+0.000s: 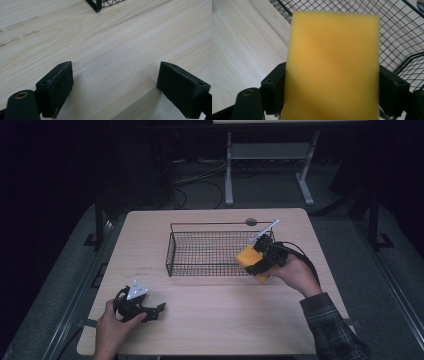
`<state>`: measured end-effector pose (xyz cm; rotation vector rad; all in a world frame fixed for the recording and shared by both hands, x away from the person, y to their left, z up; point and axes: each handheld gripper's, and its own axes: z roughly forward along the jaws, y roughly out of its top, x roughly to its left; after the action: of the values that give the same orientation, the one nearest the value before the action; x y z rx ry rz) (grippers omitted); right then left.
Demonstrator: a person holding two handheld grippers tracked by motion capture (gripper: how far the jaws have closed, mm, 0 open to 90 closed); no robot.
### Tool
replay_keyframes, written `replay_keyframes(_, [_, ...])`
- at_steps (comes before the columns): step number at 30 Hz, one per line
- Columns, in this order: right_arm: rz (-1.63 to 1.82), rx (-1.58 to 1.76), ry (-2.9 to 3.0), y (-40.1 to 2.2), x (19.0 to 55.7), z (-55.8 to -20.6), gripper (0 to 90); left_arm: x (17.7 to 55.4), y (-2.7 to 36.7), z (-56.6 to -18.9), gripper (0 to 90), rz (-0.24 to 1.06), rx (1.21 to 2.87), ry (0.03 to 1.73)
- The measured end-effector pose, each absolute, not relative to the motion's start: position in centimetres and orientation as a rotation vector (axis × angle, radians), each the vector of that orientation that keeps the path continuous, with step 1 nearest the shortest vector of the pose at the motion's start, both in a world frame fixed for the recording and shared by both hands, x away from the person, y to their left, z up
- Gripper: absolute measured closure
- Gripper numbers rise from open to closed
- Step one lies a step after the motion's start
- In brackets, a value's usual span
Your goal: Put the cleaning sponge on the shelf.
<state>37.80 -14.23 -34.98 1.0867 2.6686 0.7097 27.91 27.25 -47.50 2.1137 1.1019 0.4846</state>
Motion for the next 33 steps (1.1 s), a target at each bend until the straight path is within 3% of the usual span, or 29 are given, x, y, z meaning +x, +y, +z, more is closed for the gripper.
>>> replay_keyframes(33, [0.655, 1.216, 2.568, -15.5, 43.9, -35.7, 22.0, 27.9, 27.2, -47.5, 12.6, 0.483, 2.113, 1.104])
